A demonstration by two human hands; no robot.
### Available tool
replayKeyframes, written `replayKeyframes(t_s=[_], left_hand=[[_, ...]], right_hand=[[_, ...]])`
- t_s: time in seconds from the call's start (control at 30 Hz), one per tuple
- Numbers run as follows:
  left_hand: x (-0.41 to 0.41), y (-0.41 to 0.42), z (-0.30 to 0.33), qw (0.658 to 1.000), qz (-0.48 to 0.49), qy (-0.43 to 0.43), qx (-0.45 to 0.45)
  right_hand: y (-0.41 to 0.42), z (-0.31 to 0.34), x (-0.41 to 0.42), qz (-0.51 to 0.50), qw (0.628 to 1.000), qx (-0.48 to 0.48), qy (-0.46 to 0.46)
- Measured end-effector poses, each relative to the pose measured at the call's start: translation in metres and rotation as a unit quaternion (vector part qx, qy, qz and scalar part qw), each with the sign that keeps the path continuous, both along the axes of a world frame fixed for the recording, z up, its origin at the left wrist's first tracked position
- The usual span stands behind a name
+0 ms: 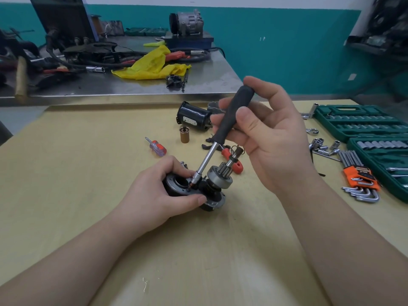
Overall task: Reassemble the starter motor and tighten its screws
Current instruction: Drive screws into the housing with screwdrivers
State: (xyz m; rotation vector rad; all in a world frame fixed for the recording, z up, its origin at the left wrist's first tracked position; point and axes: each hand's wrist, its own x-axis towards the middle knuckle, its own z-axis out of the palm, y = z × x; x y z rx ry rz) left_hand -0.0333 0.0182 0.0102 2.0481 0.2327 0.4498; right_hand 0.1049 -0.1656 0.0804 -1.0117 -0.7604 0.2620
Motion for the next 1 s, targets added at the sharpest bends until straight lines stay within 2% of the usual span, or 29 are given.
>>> replayKeyframes(t_s=[0.1, 0.23, 0.3, 0.37, 0.47, 0.6, 0.7, 0.9, 1.0], left_hand=[[0.000, 0.000, 0.001, 1.000, -0.003, -0.001, -0.002], [-0.001, -0.001, 0.000, 1.000, -0.008, -0.006, 0.004], [-0.001, -0.001, -0.001, 1.000, -0.007, -0.005, 0.008], [-0.001, 0.000, -0.001, 1.000, -0.005, -0.002, 0.009], [-0.001, 0.000, -0.001, 1.000, -0.005, 0.002, 0.004], [-0.001, -0.001, 0.001, 1.000, -0.001, 0.006, 0.001], [-0.001, 0.000, 0.002, 1.000, -0.003, 0.009, -0.011], [-0.003, 0.000, 0.000, 1.000, -0.013, 0.011, 0.004], [-0.004, -0.001, 0.001, 1.000, -0.009, 0.009, 0.015]], right_hand=[[0.000, 0.001, 0.001, -0.024, 1.000, -0.008, 0.013], [0.009, -0.005, -0.002, -0.181, 0.981, -0.068, -0.014], [0.010, -0.007, -0.001, -0.215, 0.974, -0.072, -0.015], [0.009, -0.006, -0.001, -0.178, 0.983, -0.054, -0.003], [0.007, -0.005, 0.000, -0.060, 0.997, -0.016, 0.037], [0.003, -0.004, 0.000, -0.026, 1.000, -0.001, 0.009], [0.005, -0.004, -0.002, -0.048, 0.999, 0.011, 0.007], [0.009, -0.010, -0.005, -0.262, 0.960, -0.085, -0.040], [0.008, -0.008, -0.006, -0.216, 0.973, -0.079, -0.026]])
